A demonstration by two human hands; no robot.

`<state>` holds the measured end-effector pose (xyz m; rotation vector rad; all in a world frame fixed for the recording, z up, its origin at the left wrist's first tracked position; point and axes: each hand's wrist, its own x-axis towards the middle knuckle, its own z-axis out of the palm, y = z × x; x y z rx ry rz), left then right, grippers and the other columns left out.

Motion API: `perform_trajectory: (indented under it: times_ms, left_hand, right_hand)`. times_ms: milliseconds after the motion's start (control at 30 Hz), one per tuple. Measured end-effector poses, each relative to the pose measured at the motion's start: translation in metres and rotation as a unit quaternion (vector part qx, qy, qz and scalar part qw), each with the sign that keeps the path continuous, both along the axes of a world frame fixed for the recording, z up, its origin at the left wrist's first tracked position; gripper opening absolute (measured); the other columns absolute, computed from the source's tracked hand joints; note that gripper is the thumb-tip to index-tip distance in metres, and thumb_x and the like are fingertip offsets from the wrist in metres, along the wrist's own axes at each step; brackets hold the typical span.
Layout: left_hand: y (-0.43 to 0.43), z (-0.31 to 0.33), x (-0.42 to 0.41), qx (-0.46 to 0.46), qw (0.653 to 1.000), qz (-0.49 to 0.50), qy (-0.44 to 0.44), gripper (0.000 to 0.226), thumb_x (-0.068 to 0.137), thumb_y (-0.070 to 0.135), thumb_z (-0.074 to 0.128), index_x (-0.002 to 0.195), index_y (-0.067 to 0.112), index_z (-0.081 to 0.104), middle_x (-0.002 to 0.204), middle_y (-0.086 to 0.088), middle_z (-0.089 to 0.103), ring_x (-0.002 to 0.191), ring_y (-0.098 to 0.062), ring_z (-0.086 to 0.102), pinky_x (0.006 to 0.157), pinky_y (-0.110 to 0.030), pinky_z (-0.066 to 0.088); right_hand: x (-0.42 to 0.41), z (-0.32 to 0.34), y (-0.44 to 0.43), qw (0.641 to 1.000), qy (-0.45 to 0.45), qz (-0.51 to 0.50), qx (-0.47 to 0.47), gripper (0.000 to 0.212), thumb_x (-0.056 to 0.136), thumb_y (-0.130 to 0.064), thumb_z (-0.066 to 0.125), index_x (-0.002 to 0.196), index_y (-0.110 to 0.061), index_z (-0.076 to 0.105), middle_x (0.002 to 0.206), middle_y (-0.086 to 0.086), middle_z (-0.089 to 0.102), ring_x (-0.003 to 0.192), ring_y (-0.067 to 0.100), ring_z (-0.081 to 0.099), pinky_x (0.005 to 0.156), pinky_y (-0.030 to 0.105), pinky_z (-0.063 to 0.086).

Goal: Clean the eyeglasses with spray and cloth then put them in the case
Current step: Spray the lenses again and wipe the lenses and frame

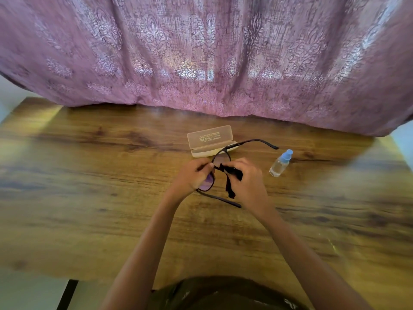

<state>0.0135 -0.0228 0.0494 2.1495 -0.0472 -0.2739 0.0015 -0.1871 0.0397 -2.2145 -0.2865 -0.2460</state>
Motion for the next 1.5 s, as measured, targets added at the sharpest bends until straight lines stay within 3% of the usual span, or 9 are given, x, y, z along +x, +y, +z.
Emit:
perform_trajectory:
  times_ms: [133,367,500,733,900,1033,1133,1267,1500]
  left_hand:
    - [0.000,0.005,0.004,0.037,0.998,0.054,0.002,0.026,0.099,0.022,0.049,0.077,0.018,0.062,0.067,0.003,0.059,0.067,-0.015,0.053,0.059,-0.025,0.035]
    - [-0.002,0.016,0.008,-0.007,0.988,0.152,0.032,0.029,0.097,0.024,0.049,0.073,0.021,0.066,0.062,0.008,0.067,0.065,-0.012,0.066,0.060,-0.025,0.048]
    - [-0.004,0.022,0.006,0.076,0.984,0.164,0.010,0.035,0.094,0.023,0.051,0.063,0.016,0.064,0.052,0.007,0.059,0.052,-0.008,0.056,0.042,-0.009,0.036]
    - [-0.007,0.031,0.006,0.163,0.976,0.143,0.011,0.034,0.093,0.023,0.050,0.064,0.010,0.060,0.050,0.005,0.050,0.047,-0.010,0.046,0.037,-0.016,0.026]
    - [0.005,0.037,-0.003,0.156,0.981,0.114,-0.010,0.050,0.098,0.047,0.041,0.089,0.009,0.072,0.076,-0.007,0.070,0.073,-0.023,0.064,0.063,-0.036,0.046]
    - [0.013,0.045,-0.014,0.127,0.978,0.074,-0.148,0.038,0.099,0.043,0.047,0.113,0.016,0.071,0.105,0.000,0.073,0.100,-0.016,0.065,0.078,-0.026,0.045]
    - [0.016,0.051,-0.025,0.005,0.982,-0.023,-0.186,0.033,0.096,0.038,0.052,0.108,0.015,0.072,0.095,0.006,0.072,0.091,-0.007,0.065,0.087,-0.030,0.049]
    - [0.016,0.049,-0.027,0.002,0.975,-0.078,-0.209,0.025,0.091,0.028,0.060,0.099,0.007,0.072,0.089,0.005,0.072,0.090,-0.006,0.066,0.117,-0.032,0.025]
    - [0.011,0.055,-0.025,0.028,0.964,-0.033,-0.261,0.007,0.091,0.009,0.064,0.094,0.005,0.068,0.082,0.003,0.069,0.073,0.011,0.058,0.115,-0.011,0.013]
  right_hand:
    - [0.003,0.003,-0.008,0.994,0.074,-0.002,0.082,0.012,0.088,-0.011,0.071,0.098,-0.017,0.075,0.082,-0.019,0.065,0.077,-0.008,0.062,0.069,0.007,0.044]
    - [-0.019,0.017,-0.009,0.907,0.259,0.074,0.323,0.013,0.087,-0.016,0.072,0.088,-0.029,0.075,0.085,-0.008,0.075,0.083,0.007,0.070,0.072,0.020,0.053]
    - [-0.029,0.025,0.001,0.884,0.260,0.111,0.373,0.016,0.076,-0.023,0.079,0.088,-0.033,0.076,0.089,-0.008,0.074,0.088,0.008,0.069,0.076,0.022,0.055]
    - [-0.033,0.031,0.012,0.878,0.211,0.099,0.419,0.012,0.085,-0.008,0.073,0.096,-0.013,0.075,0.095,-0.003,0.075,0.090,0.010,0.070,0.074,0.017,0.052]
    - [-0.025,0.037,0.002,0.880,0.199,0.078,0.424,0.013,0.088,-0.012,0.070,0.099,-0.013,0.076,0.096,0.001,0.076,0.091,0.011,0.071,0.073,0.016,0.052]
    - [-0.019,0.038,-0.004,0.861,0.214,0.066,0.456,0.017,0.082,-0.017,0.072,0.099,-0.015,0.076,0.097,0.002,0.075,0.094,0.012,0.069,0.077,0.019,0.052]
    - [-0.015,0.038,-0.005,0.850,0.222,0.057,0.474,0.017,0.078,-0.021,0.073,0.094,-0.020,0.077,0.097,0.002,0.075,0.096,0.014,0.068,0.078,0.021,0.053]
    - [-0.012,0.038,-0.005,0.837,0.232,0.062,0.492,0.021,0.078,-0.023,0.072,0.098,-0.016,0.075,0.096,0.000,0.074,0.096,0.014,0.068,0.076,0.020,0.053]
    - [-0.006,0.037,-0.011,0.843,0.246,0.058,0.475,0.020,0.088,-0.018,0.065,0.107,-0.016,0.071,0.102,0.000,0.075,0.099,0.013,0.069,0.078,0.024,0.054]
